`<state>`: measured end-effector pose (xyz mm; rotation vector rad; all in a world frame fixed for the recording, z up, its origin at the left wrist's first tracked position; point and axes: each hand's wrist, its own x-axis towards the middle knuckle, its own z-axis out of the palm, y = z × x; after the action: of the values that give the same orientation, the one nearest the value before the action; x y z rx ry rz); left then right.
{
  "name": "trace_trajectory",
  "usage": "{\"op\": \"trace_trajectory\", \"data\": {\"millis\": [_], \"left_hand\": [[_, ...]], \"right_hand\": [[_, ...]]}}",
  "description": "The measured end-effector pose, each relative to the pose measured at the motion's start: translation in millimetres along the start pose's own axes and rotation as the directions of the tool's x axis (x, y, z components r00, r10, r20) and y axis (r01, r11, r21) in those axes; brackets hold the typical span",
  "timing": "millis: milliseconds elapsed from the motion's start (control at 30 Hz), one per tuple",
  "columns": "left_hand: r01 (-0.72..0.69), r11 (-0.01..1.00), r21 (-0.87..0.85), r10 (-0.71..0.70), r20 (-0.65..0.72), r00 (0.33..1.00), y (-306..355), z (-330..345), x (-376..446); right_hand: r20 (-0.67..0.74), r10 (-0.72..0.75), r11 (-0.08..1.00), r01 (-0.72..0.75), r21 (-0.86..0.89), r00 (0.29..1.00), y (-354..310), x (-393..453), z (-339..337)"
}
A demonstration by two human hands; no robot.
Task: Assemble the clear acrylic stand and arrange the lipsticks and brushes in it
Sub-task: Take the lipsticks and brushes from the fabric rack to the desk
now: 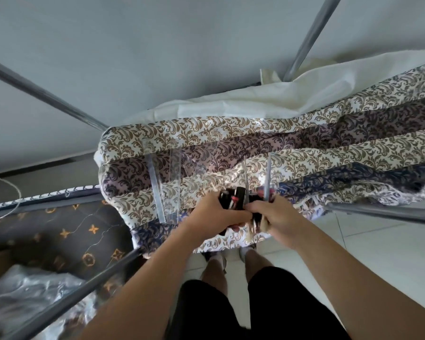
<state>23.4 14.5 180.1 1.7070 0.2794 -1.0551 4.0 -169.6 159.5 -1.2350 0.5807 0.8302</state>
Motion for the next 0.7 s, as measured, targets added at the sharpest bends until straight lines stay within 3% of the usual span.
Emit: {"op": "trace_trajectory", "data": {"millis": [200,400,500,700], "left_hand": [[0.019,0.996,-0.087,-0.027,-0.089,0.996,2,3,-92],[-0.079,0.981,-0.179,0.050,-0.162,0.985,-12,6,-172],[-0.108,0.987,-0.116,0.089,-0.152,0.984,-20,7,-195],[-0.177,0.981,0.079,0.179,-0.028,0.983,-9,15,-217]], "right_hand": [[0.060,0.015,0.998,-0.011,-0.064,0.998,-21,-70,7],[0.152,-0.121,0.982,0.140,-0.124,0.981,-7,-152,12],[0.075,-0.177,0.982,0.182,-0.059,0.981,13,-191,25],[-0.242,-0.244,0.946,0.285,0.152,0.939,75,-258,59]]}}
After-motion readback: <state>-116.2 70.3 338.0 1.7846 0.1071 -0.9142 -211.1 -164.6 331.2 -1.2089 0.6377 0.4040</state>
